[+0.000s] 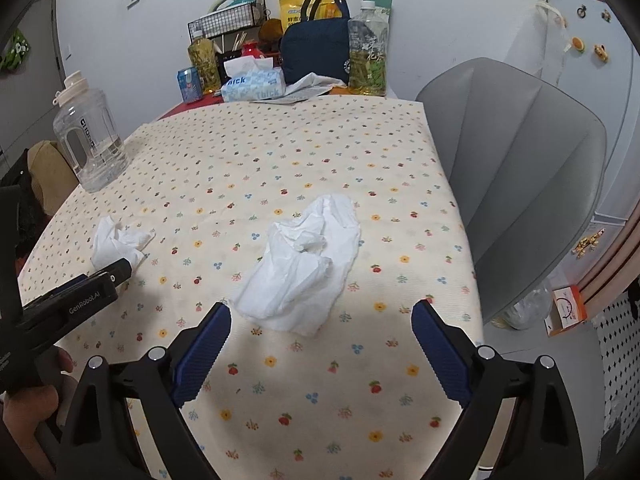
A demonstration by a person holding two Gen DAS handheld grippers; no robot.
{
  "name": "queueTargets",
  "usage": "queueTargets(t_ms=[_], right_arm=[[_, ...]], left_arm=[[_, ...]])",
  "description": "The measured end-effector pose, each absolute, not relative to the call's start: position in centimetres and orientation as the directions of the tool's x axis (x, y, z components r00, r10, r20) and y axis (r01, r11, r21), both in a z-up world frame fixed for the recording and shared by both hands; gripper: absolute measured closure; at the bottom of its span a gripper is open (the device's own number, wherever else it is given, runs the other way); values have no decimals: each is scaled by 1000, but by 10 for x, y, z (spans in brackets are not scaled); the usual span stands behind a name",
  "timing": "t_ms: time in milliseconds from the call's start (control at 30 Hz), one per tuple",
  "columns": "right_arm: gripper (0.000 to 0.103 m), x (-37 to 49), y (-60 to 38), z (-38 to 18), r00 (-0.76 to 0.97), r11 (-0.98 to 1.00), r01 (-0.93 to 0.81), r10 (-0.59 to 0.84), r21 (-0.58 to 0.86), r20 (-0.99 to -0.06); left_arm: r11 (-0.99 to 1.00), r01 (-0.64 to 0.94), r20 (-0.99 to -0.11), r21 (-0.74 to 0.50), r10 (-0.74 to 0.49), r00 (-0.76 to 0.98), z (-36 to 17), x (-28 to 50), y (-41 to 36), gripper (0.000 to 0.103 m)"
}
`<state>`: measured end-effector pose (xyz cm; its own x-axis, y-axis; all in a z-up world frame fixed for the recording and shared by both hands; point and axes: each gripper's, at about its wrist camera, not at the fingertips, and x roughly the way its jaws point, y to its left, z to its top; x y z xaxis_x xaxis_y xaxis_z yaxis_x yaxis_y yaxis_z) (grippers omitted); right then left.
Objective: Collect trash
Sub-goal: 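Grasp a white tissue with the left tool while the right tool grasps another tissue, then carry both white tissues with both tools over the wastebasket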
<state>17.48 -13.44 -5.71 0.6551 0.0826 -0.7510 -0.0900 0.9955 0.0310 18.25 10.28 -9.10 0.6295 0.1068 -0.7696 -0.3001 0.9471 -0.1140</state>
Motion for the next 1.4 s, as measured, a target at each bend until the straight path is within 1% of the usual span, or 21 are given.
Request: queueTargets(t_ms=[67, 133, 167, 233, 267, 300, 333, 367, 400, 433, 500, 533, 633, 1033, 1400], right_arm=[[15, 179, -131, -61, 649, 995, -97, 86, 30, -756], [21, 184, -128, -65, 638, 994, -103, 91, 32, -765], [21, 185, -126, -67, 633, 994, -104, 92, 33, -768], [28, 189, -124, -72, 622, 993, -108, 95, 35, -777], [31, 190, -123, -74, 615, 993, -111, 97, 35, -783], [39, 192, -122, -77, 604, 993, -115, 100, 38, -790], [50, 193, -121, -79, 594, 992, -122, 106, 41, -798], [57, 193, -120, -82, 581, 990, -130, 114, 47, -806], [69, 193, -120, -84, 571, 989, -136, 121, 52, -812], [76, 192, -120, -84, 571, 989, -140, 122, 51, -811], [92, 190, -121, -82, 562, 986, -153, 144, 69, -815], [97, 189, -122, -82, 561, 985, -155, 148, 72, -815], [99, 183, -124, -77, 571, 984, -159, 154, 76, -806], [99, 151, -142, -40, 648, 985, -149, 164, 87, -744], [99, 114, -163, -14, 697, 989, -119, 142, 82, -703]], left_arm=[[946, -306, -769, -106, 117, 629, -91, 183, 102, 37], [946, -309, -769, -97, 126, 627, -91, 184, 101, 44], [946, -310, -768, -96, 127, 627, -91, 184, 102, 46], [943, -319, -767, -99, 132, 628, -90, 183, 103, 57], [941, -322, -766, -101, 133, 629, -90, 183, 104, 60], [939, -327, -765, -104, 135, 630, -90, 182, 105, 69], [938, -329, -764, -107, 134, 631, -90, 182, 106, 77], [938, -329, -764, -109, 133, 632, -90, 181, 107, 81], [938, -328, -763, -113, 130, 633, -90, 181, 107, 87], [938, -327, -763, -116, 127, 634, -90, 180, 107, 91], [931, -341, -759, -127, 131, 638, -89, 178, 109, 94], [928, -349, -755, -130, 136, 642, -88, 176, 110, 94], [929, -346, -748, -135, 133, 650, -85, 171, 107, 95], [950, -278, -707, -140, 100, 700, -57, 151, 76, 95], [970, -197, -662, -139, 58, 748, -31, 125, 38, 95]])
